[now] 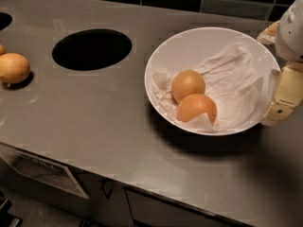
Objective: Pick orange from white bowl
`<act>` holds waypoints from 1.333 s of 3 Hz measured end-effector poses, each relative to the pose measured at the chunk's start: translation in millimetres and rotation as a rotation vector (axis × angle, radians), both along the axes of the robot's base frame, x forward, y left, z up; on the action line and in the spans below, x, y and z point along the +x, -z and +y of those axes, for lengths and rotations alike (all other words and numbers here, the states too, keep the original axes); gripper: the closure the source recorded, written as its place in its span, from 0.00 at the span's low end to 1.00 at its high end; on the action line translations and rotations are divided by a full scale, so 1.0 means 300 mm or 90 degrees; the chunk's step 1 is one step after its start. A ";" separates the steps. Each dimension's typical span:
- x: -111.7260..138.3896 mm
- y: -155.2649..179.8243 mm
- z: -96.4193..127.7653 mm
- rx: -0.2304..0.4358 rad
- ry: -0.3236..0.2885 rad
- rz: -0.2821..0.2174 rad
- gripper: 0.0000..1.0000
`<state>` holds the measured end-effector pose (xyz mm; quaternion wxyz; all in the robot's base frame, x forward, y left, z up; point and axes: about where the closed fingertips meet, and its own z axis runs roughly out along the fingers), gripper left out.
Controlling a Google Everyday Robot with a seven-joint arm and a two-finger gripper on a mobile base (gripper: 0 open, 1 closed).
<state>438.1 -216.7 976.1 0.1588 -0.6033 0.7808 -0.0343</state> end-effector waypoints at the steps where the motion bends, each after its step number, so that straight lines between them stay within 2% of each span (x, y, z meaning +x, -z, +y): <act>1: 0.000 0.000 0.000 0.000 0.000 0.000 0.00; 2: 0.025 0.031 0.034 0.036 0.035 0.010 0.00; 3: 0.079 0.066 0.101 0.125 0.101 0.016 0.00; 4: 0.079 0.066 0.102 0.125 0.101 0.016 0.00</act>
Offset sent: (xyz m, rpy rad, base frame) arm 0.0216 0.0269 -0.0301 0.1560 0.0657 -0.1522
